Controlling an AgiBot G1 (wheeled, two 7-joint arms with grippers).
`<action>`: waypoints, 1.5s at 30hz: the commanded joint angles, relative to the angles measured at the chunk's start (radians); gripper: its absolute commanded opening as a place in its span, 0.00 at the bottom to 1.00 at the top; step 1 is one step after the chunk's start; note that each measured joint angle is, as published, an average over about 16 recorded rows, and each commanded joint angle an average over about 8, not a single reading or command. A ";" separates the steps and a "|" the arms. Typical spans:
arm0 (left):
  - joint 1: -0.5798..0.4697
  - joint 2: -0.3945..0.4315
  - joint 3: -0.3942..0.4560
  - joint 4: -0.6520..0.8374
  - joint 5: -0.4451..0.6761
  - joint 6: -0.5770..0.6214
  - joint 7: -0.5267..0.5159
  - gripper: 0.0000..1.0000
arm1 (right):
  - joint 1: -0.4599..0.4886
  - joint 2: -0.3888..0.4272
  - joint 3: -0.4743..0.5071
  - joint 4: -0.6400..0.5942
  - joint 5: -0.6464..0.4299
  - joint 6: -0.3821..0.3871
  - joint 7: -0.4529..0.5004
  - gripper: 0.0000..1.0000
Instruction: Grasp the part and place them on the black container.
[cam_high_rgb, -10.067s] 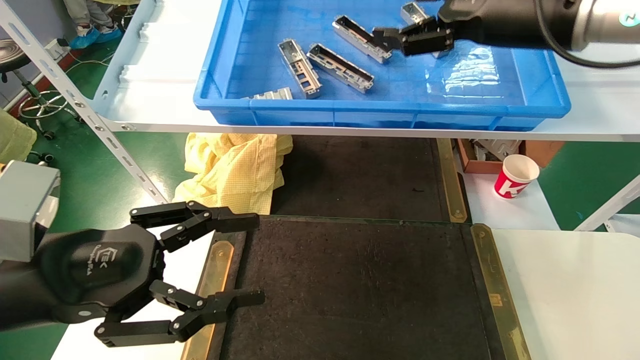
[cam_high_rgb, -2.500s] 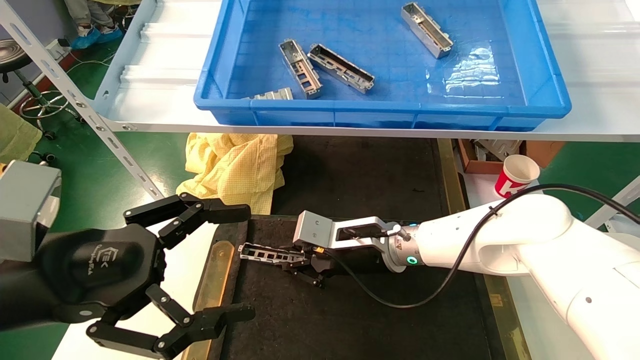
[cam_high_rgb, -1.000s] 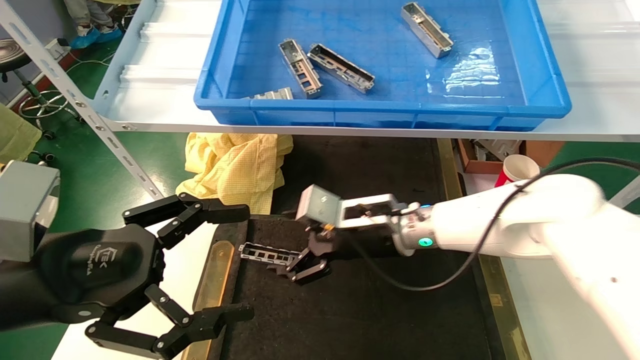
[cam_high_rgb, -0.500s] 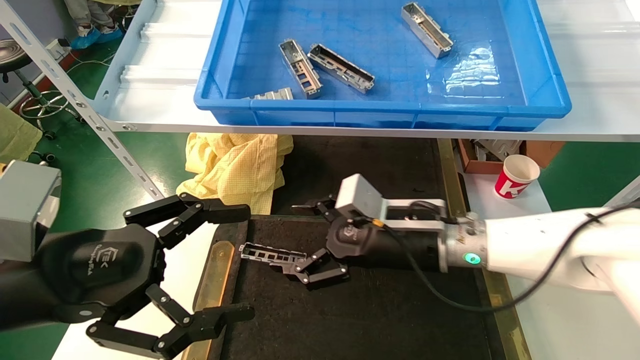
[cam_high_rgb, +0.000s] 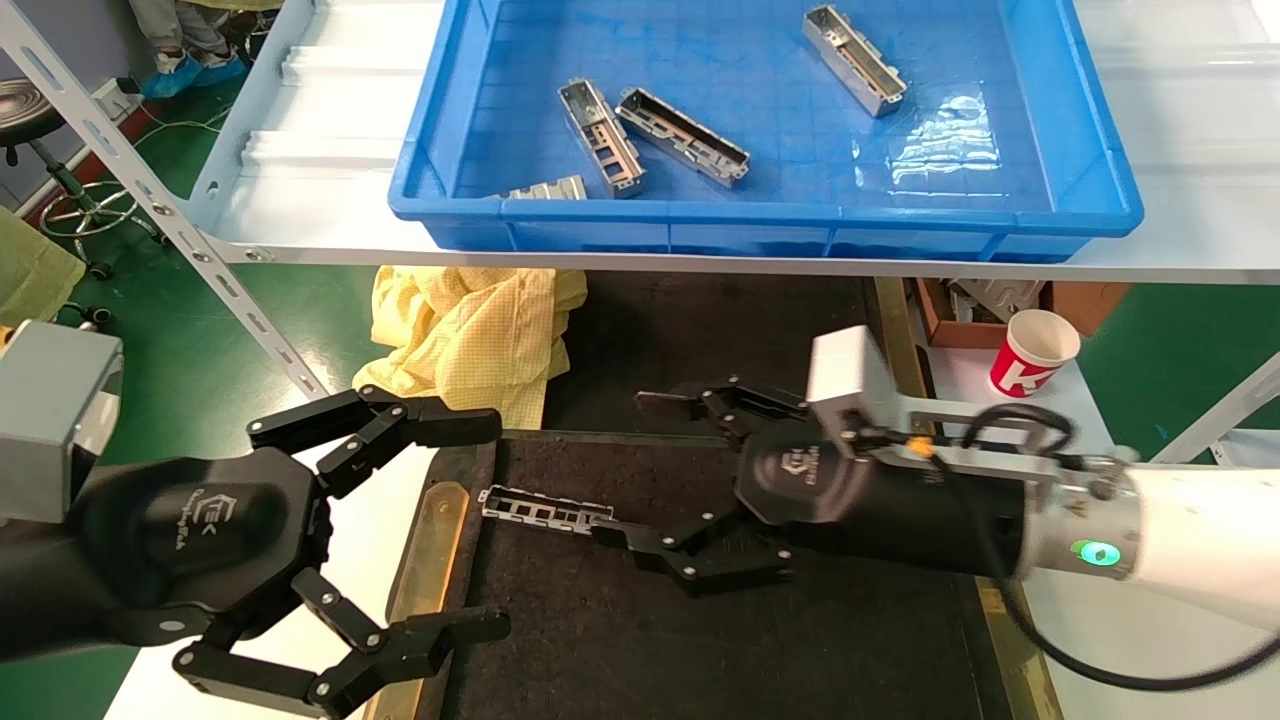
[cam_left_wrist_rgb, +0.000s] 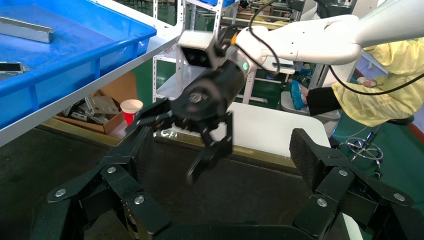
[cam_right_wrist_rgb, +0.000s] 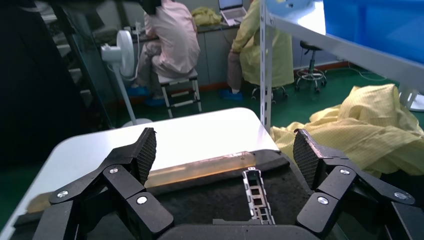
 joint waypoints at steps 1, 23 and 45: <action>0.000 0.000 0.000 0.000 0.000 0.000 0.000 1.00 | -0.018 0.024 0.031 0.031 0.003 -0.012 0.017 1.00; 0.000 0.000 0.000 0.000 0.000 0.000 0.000 1.00 | -0.220 0.289 0.372 0.373 0.032 -0.147 0.204 1.00; 0.000 0.000 0.000 0.000 0.000 0.000 0.000 1.00 | -0.259 0.340 0.438 0.439 0.040 -0.173 0.237 1.00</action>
